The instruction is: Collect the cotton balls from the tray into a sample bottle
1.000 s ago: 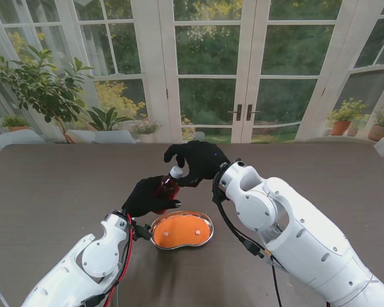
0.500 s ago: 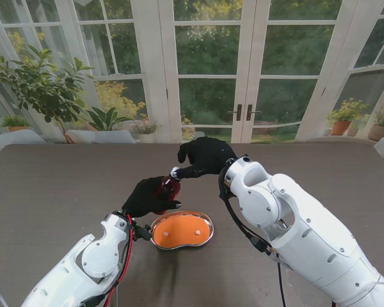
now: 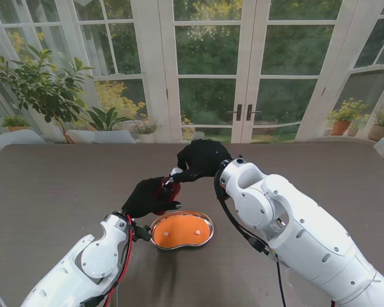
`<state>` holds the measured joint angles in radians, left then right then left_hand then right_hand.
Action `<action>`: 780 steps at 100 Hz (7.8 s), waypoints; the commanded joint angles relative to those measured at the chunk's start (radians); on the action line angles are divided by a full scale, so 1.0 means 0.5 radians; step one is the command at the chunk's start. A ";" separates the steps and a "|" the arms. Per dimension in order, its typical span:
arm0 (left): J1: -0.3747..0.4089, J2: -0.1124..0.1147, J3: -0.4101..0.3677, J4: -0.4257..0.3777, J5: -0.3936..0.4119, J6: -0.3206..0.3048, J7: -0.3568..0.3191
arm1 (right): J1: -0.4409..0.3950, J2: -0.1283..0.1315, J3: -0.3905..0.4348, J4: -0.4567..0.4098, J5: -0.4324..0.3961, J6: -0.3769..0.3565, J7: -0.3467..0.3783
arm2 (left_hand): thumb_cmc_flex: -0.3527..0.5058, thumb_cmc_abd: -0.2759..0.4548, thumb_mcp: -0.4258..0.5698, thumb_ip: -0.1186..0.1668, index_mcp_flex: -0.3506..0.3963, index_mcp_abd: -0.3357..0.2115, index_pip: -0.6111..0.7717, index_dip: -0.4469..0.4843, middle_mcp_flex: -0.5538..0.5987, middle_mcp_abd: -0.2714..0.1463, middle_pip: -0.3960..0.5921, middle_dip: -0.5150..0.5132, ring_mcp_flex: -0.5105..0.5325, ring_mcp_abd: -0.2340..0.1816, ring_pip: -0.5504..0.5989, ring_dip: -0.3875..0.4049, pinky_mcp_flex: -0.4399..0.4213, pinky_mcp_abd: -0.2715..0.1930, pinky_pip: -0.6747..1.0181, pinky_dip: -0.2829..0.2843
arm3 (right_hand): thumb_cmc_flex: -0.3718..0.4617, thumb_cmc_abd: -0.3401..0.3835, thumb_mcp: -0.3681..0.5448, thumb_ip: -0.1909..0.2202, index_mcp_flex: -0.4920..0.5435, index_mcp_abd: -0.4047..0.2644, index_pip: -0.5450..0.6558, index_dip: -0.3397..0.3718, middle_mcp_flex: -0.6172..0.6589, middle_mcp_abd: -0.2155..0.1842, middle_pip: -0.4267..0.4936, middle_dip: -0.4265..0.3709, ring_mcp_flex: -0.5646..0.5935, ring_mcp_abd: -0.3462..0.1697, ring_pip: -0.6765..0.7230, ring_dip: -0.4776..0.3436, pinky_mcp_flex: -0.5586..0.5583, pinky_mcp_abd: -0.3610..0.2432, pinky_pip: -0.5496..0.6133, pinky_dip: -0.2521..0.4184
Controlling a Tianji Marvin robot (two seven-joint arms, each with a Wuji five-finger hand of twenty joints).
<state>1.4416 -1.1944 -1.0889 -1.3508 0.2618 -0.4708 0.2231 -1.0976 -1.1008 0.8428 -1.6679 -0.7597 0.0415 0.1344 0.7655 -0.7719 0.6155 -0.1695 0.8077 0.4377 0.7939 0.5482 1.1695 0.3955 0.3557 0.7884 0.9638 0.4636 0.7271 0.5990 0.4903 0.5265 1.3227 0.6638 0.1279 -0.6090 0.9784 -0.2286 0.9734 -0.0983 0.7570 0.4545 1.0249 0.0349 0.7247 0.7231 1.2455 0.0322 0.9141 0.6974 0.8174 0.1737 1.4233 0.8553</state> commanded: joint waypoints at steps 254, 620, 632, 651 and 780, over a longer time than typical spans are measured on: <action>0.054 0.015 -0.026 -0.060 -0.004 0.057 -0.084 | 0.006 -0.011 -0.016 0.027 0.002 -0.154 -0.040 | 0.360 0.394 0.293 0.017 0.155 -0.459 0.345 0.072 0.119 -0.211 0.009 -0.016 -0.005 0.005 0.016 0.036 -0.108 -0.055 -0.056 0.023 | 0.535 -0.322 0.382 -0.248 -0.169 -0.260 0.372 -0.493 0.117 -0.092 0.018 0.024 0.146 -0.134 0.294 0.086 0.099 0.012 0.203 0.067; 0.066 0.012 -0.020 -0.051 0.003 0.059 -0.068 | 0.005 0.012 0.011 0.011 -0.042 -0.334 -0.001 | 0.374 0.399 0.283 0.021 0.154 -0.457 0.336 0.079 0.120 -0.211 0.009 -0.009 -0.003 0.005 0.018 0.035 -0.113 -0.058 -0.060 0.025 | 0.111 -0.812 0.646 -0.017 -0.744 0.222 -0.275 -0.293 -0.157 -0.131 -0.105 -0.079 0.052 -0.191 -0.002 0.057 0.000 -0.122 0.116 0.047; 0.066 0.012 -0.019 -0.051 0.002 0.060 -0.068 | -0.014 0.024 0.039 -0.050 0.026 -0.214 0.115 | 0.374 0.400 0.285 0.021 0.154 -0.456 0.336 0.079 0.120 -0.209 0.009 -0.011 -0.004 0.008 0.017 0.035 -0.112 -0.055 -0.059 0.025 | -0.117 -0.251 0.319 0.004 -0.783 0.245 -0.264 -0.323 -0.220 -0.065 -0.102 -0.106 -0.028 -0.085 -0.013 0.079 -0.087 -0.077 0.108 0.114; 0.059 0.010 -0.014 -0.043 0.001 0.052 -0.065 | -0.021 0.034 0.041 -0.091 -0.012 -0.050 0.190 | 0.375 0.400 0.286 0.021 0.154 -0.455 0.336 0.079 0.119 -0.208 0.009 -0.011 -0.003 0.006 0.018 0.035 -0.110 -0.057 -0.058 0.025 | -0.123 0.449 -0.410 0.126 -0.504 0.171 -0.223 -0.220 -0.131 0.006 -0.115 -0.104 0.026 -0.023 0.033 0.069 -0.055 -0.042 0.161 0.133; 0.065 0.013 -0.016 -0.048 -0.002 0.059 -0.075 | 0.044 0.029 -0.038 0.008 -0.016 -0.189 0.152 | 0.375 0.406 0.280 0.020 0.156 -0.449 0.330 0.080 0.117 -0.205 0.011 -0.021 -0.006 0.009 0.018 0.035 -0.114 -0.055 -0.059 0.027 | 0.342 0.002 0.312 -0.115 -0.275 -0.196 -0.031 -0.381 0.080 -0.099 -0.073 -0.034 0.140 -0.127 0.149 0.049 0.045 -0.030 0.181 0.073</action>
<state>1.4743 -1.1840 -1.0973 -1.3708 0.2632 -0.4435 0.2069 -1.0775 -1.0841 0.8237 -1.6588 -0.7642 -0.0421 0.1877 0.7773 -0.7703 0.6025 -0.1695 0.8074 0.4377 0.7940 0.5552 1.1695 0.3955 0.3551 0.7835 0.9616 0.4634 0.7224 0.5997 0.4833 0.5271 1.3216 0.6682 0.2548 -0.6002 1.0741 -0.2913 0.8631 -0.1152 0.7502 0.2950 1.0709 0.0080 0.6735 0.6994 1.2705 -0.0053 0.9942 0.7306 0.8404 0.1527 1.4751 0.8926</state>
